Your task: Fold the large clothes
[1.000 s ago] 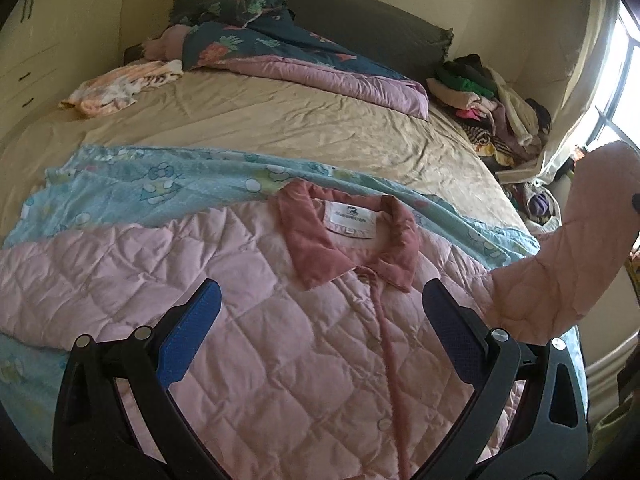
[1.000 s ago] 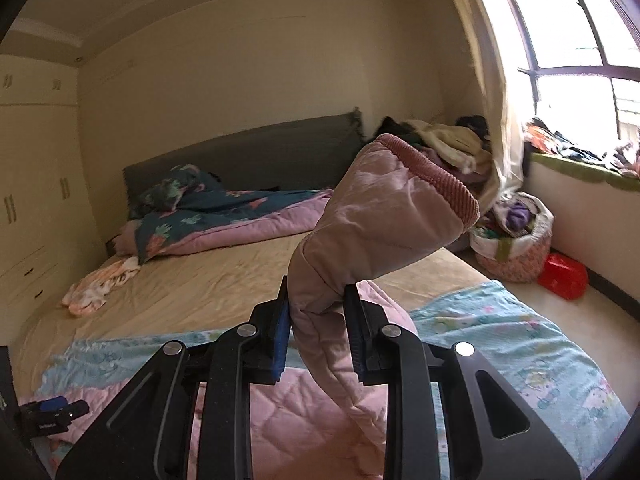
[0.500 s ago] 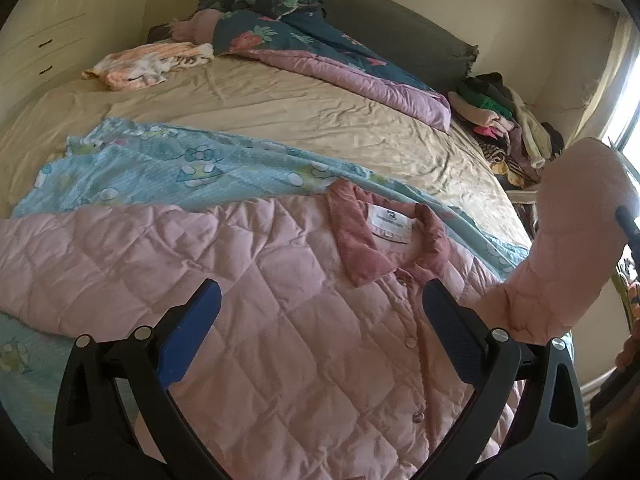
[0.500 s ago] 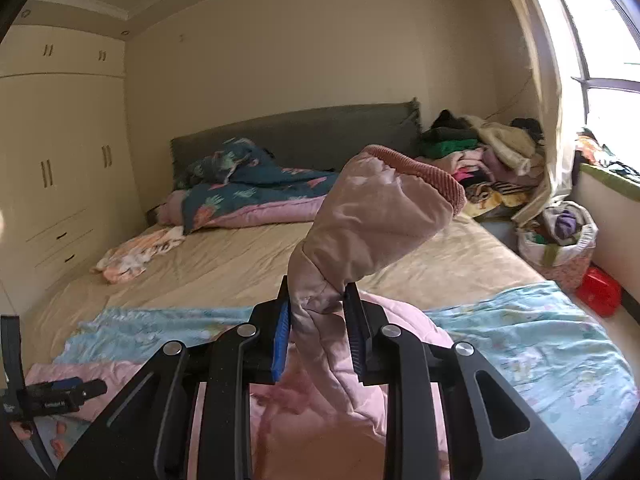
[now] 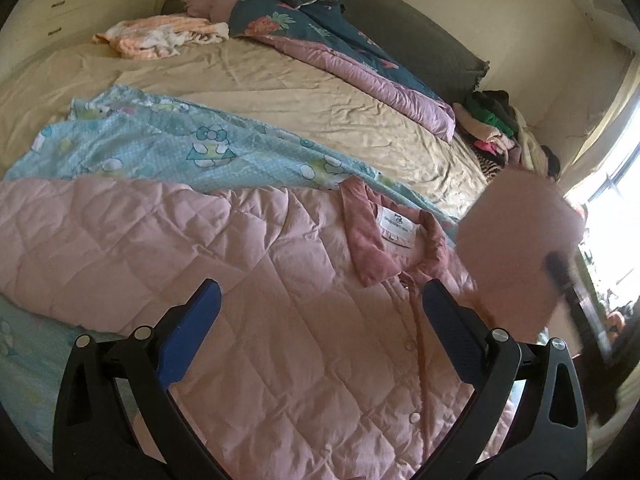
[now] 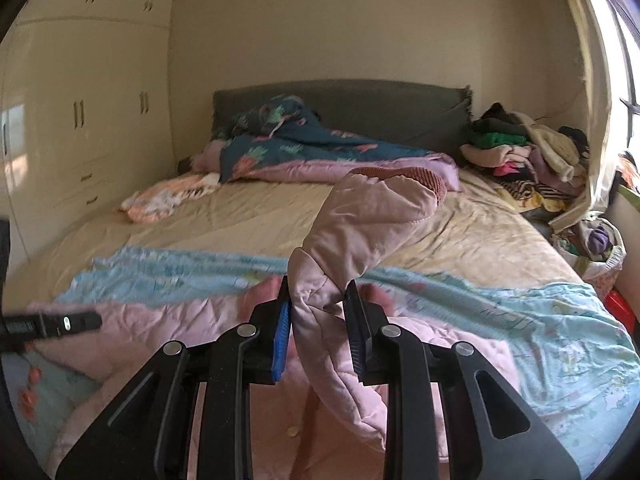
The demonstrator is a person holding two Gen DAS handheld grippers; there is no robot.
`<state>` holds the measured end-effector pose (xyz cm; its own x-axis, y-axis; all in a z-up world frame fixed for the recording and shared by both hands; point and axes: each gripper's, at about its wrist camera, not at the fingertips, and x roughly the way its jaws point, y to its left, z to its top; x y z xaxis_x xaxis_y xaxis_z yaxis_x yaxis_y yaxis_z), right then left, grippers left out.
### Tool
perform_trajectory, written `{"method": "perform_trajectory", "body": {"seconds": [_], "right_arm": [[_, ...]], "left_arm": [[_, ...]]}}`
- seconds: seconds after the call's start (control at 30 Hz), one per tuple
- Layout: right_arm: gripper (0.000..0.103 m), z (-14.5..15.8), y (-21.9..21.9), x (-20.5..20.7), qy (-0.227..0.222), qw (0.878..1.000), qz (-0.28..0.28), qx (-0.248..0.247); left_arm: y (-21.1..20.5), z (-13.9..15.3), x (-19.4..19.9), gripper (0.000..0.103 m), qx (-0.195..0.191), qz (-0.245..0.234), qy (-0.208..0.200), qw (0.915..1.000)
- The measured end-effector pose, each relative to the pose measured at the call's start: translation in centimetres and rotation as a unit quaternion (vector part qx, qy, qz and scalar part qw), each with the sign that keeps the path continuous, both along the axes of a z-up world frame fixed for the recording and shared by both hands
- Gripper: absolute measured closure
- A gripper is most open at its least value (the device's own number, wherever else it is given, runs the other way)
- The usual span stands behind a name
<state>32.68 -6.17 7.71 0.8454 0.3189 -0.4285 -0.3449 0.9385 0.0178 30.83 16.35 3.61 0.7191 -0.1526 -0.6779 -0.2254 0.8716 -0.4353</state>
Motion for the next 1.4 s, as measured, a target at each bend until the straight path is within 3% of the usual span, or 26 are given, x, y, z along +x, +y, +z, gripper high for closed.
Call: {"method": "perform_trajectory", "body": {"seconds": [0.2, 0.5, 0.63, 0.7, 0.73, 0.83, 0.97, 1.03, 1.1, 1.2, 1.4], "right_arm": [[0.079, -4.4, 4.4, -0.4, 0.026, 0.998, 0.044, -0.048], [0.068, -9.4, 9.3, -2.0, 0.085, 0.988, 0.120, -0.046], [0.051, -11.0, 11.6, -2.9, 0.112, 0.977, 0.166, -0.068], [0.034, -11.5, 12.4, -3.6, 0.125, 0.972, 0.186, -0.069], [0.026, -11.5, 12.5, -4.0, 0.129, 0.970, 0.194, -0.069], [0.025, -10.7, 11.4, -5.2, 0.126, 0.968, 0.210, -0.061], [0.026, -9.5, 6.6, -5.6, 0.120, 0.973, 0.190, -0.042], [0.027, -9.2, 3.9, -5.2, 0.125, 0.979, 0.159, -0.035], [0.028, -8.8, 0.6, -4.2, 0.128, 0.985, 0.113, -0.031], [0.029, -8.3, -4.1, -2.7, 0.134, 0.990, 0.049, -0.017], [0.029, -9.2, -9.8, 0.9, 0.173, 0.984, -0.031, -0.025]], "left_arm": [[0.2, -0.3, 0.1, 0.008, -0.017, -0.003, -0.006, 0.9998], [0.7, -1.7, 0.5, 0.008, -0.058, -0.012, 0.005, 0.9982], [1.5, -2.6, 0.5, 0.008, -0.094, -0.006, 0.011, 0.9955], [1.4, -3.1, 0.7, 0.008, -0.093, -0.007, 0.020, 0.9954], [1.3, -3.5, 0.8, 0.008, -0.097, -0.009, 0.028, 0.9949], [1.0, -5.6, 1.5, 0.008, -0.125, -0.019, 0.056, 0.9904], [-0.7, -8.4, 2.5, 0.011, -0.127, -0.043, 0.093, 0.9866], [-2.0, -9.8, 3.1, 0.029, -0.125, -0.053, 0.107, 0.9848], [-2.9, -10.5, 3.4, 0.069, -0.116, -0.056, 0.117, 0.9848], [-4.1, -10.3, 3.6, 0.085, -0.080, -0.068, 0.106, 0.9888], [-3.4, -8.0, 3.0, 0.089, -0.017, -0.064, 0.074, 0.9950]]}}
